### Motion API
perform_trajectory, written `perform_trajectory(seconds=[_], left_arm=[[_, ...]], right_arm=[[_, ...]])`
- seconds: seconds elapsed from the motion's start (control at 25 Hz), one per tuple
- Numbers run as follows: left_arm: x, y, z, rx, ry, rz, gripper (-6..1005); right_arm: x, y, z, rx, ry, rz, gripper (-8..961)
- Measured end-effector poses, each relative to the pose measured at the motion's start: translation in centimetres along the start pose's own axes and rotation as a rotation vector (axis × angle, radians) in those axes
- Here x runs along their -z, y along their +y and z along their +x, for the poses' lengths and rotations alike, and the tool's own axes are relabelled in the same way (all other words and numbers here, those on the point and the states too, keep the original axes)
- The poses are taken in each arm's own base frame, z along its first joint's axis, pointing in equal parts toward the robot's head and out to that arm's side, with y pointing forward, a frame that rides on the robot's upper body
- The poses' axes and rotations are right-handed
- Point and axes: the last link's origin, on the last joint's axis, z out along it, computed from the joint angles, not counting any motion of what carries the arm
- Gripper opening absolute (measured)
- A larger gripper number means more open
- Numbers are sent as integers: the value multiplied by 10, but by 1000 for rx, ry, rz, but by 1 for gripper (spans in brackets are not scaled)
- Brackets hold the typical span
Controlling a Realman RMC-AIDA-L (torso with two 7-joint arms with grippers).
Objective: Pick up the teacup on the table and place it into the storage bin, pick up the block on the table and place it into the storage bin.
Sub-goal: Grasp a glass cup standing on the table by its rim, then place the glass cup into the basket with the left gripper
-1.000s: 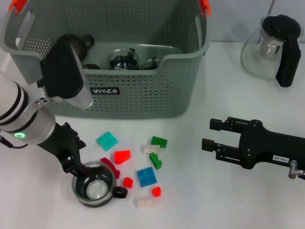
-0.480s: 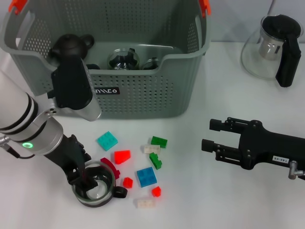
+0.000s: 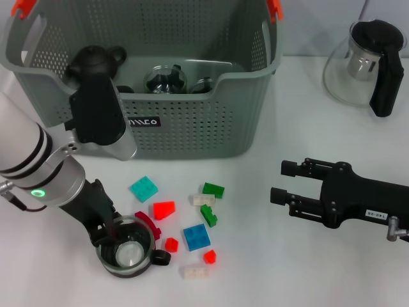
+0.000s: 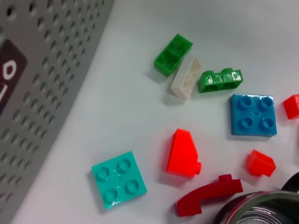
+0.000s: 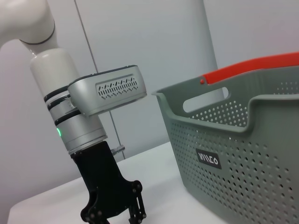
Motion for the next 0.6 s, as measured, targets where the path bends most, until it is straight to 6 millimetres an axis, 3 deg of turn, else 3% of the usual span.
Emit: perform_trajectory(seconds=[0.08, 0.48, 0.6], left_arm=[[1, 0, 0, -1, 0, 0, 474], [3, -1, 1, 6, 3, 3, 50], [3, -1, 0, 8, 2, 0, 42]], right_arm=[[0, 0, 0, 0, 0, 0, 673], [0, 0, 0, 0, -1, 1, 673], [0, 0, 0, 0, -1, 1, 673]])
